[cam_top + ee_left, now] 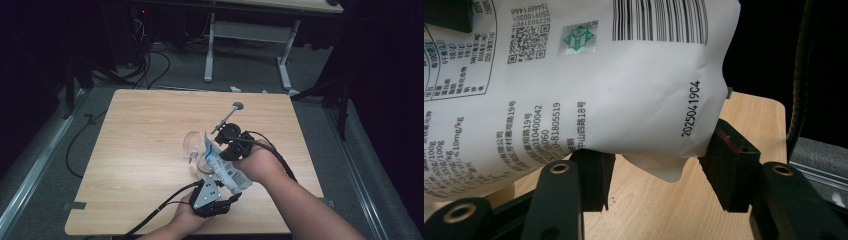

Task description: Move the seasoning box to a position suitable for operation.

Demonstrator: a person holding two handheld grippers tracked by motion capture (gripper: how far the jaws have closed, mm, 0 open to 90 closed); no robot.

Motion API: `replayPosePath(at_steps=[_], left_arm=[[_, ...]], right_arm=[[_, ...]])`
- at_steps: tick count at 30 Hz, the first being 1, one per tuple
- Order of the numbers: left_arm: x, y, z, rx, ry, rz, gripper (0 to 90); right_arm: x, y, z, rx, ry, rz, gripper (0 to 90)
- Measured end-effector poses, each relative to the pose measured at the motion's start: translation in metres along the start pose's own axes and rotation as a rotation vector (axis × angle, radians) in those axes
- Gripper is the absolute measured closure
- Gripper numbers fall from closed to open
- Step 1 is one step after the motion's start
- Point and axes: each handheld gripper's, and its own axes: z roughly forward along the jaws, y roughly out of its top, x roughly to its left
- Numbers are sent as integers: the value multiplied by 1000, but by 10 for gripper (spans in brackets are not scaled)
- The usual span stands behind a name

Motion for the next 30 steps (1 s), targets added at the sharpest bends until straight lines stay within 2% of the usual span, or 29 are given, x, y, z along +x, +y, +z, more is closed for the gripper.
replayPosePath(at_steps=[30], left_arm=[[4,2,2,4,-22,-5,507]], right_arm=[[-2,-1,-1,-2,-10,10,900]])
